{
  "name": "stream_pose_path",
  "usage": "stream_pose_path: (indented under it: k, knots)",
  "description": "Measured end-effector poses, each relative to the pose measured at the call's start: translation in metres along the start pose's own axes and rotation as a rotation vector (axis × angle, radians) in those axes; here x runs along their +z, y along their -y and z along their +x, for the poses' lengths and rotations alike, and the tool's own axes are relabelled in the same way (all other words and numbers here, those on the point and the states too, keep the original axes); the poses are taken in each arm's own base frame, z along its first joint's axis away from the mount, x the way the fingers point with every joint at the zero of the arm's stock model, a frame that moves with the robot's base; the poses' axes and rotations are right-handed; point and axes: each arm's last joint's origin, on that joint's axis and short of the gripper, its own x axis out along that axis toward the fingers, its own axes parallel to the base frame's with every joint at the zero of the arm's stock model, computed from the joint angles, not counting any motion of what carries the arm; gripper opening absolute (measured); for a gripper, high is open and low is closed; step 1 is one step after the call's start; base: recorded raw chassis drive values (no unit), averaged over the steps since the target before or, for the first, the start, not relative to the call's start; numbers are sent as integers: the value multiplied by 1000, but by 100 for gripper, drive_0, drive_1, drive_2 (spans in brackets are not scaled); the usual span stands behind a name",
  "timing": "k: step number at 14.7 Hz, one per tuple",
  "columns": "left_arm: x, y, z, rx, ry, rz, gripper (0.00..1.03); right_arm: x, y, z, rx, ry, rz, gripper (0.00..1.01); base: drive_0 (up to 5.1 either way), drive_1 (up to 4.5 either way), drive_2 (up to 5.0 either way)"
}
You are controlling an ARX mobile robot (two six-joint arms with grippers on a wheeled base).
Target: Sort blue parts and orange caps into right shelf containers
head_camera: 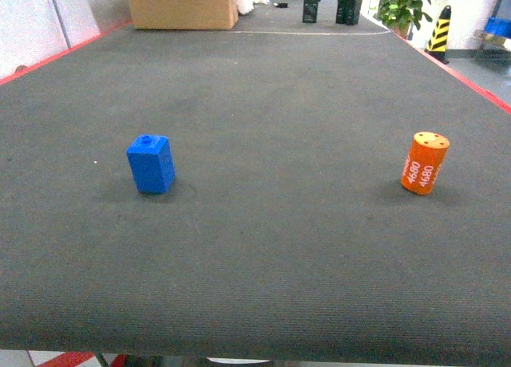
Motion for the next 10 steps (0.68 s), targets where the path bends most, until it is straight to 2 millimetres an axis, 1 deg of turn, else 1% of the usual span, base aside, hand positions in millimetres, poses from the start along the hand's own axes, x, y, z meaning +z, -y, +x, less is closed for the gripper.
stream_pose_path:
  k: [10]
  knots:
    - [0,0,0,0,0,0,98,0,0,0,0,0,0,98,0,0,0]
